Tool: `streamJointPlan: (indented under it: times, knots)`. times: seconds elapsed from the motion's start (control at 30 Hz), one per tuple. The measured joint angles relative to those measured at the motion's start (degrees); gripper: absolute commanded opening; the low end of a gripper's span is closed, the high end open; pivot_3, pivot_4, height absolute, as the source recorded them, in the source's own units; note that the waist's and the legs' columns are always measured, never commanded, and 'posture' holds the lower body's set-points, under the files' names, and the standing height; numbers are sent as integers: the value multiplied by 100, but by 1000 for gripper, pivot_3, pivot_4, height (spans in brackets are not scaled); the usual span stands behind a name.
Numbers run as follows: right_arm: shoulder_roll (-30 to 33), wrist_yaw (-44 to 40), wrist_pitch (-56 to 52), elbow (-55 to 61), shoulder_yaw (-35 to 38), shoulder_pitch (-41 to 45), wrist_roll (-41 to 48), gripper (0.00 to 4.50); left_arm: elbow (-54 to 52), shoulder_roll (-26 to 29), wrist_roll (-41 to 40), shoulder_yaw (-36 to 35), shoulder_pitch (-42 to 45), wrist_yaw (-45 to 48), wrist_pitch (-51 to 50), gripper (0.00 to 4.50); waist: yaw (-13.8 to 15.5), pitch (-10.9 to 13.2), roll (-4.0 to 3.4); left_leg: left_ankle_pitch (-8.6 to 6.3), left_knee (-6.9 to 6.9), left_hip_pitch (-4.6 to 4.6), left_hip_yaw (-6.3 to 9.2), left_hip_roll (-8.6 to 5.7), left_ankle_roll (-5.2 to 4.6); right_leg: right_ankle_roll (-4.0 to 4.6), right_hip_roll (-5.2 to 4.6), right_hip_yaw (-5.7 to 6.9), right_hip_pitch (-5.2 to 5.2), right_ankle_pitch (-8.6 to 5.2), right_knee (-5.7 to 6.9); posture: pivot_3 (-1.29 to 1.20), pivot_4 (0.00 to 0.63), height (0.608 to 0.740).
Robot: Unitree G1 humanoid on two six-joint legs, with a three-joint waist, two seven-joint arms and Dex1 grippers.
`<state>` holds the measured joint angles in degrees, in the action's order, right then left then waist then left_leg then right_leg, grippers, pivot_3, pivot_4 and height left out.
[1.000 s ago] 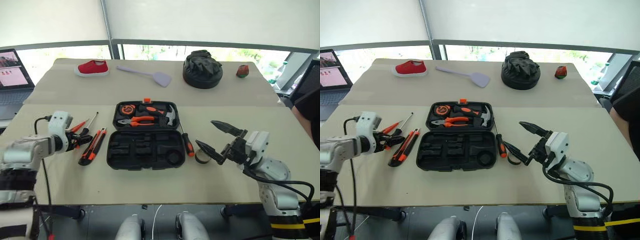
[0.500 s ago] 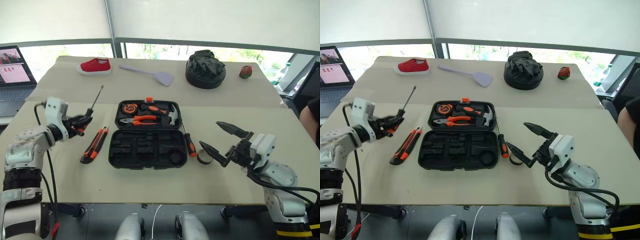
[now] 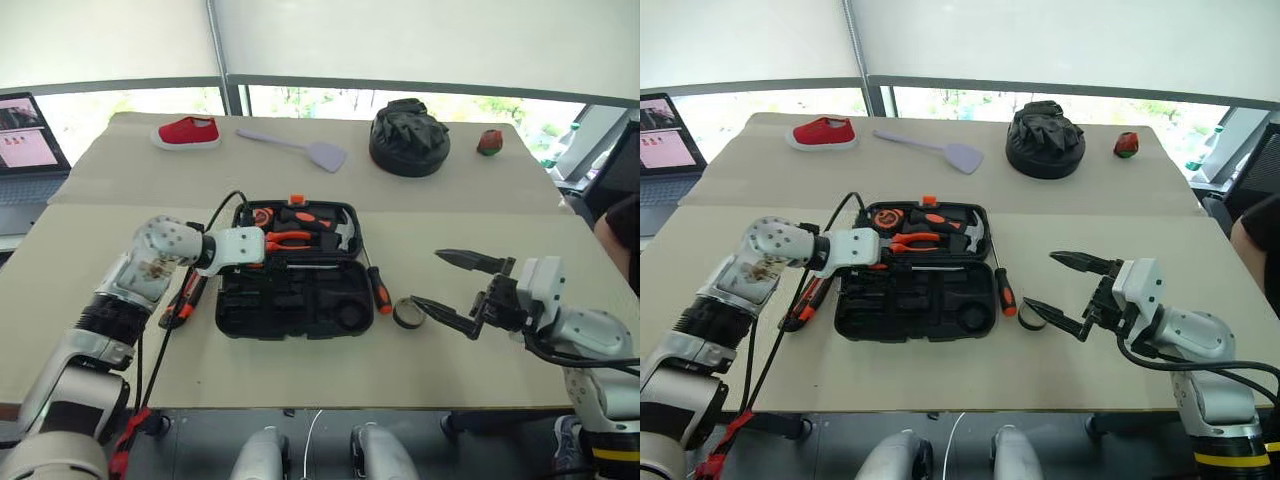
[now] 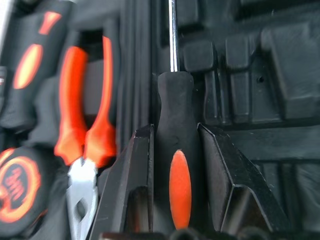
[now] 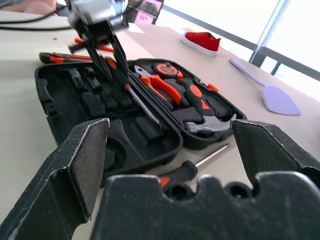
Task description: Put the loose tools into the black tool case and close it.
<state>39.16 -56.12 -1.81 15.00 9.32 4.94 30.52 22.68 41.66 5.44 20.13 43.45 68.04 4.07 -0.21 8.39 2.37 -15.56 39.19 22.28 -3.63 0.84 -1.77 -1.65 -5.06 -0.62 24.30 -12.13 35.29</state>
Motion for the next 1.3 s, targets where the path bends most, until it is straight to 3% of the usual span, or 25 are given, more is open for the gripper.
streamJointPlan:
  times: [0.27, 0.33, 0.43, 0.6, 0.7, 0.9, 1.3]
  knots:
    - [-144, 3, -143, 231, -299, 322, 0, 4500, 213, -45, 273, 49, 137, 25, 319, 866, 45, 0, 0, -3, 12, 2, 1, -1, -4, -9, -10, 3, -4, 4, 2, 0, 150, 740]
    - [-144, 2, -147, 232, -309, 343, -1, 4500, 213, -45, 330, 47, 143, 13, 332, 1885, 58, 0, 0, -2, 13, 1, 1, -1, -4, -9, -9, 4, -5, 5, 3, 0, 150, 740]
    - [-144, -1, -167, 232, -320, 349, -1, 4500, 211, -152, 291, -4, 139, 41, 271, 2797, 81, 0, 0, -2, 19, 1, 2, -1, -4, -9, -9, 5, -5, 5, 10, 0, 150, 740]
    - [-150, 1, -252, 234, -389, 371, 1, 4500, -62, -701, -340, -473, 122, -124, -436, 2797, 98, 2, -2, -14, 71, 35, 18, 2, -24, -20, -14, 12, 2, 4, 45, 0, 150, 740]
    - [-203, 8, -323, 230, -388, 283, 6, 4500, -314, -839, -648, -756, 110, -198, -655, 2130, 86, 1, -2, -18, 74, 35, 18, -1, -30, -23, -15, 10, 1, 5, 48, 0, 150, 740]
    - [-294, 36, -349, 170, -368, 190, 5, 4500, -282, -864, -711, -837, -118, -568, -963, 53, 69, 1, -2, -18, 74, 28, 17, -2, -30, -22, -11, 8, 1, 5, 45, 0, 150, 740]
    - [-407, 178, -343, 104, -359, 64, -33, 4500, -605, -971, -312, -630, -636, -1011, -1461, 53, 89, 1, -3, -19, 72, 6, 12, -2, -31, -25, -16, -1, -16, 3, 41, 0, 150, 740]
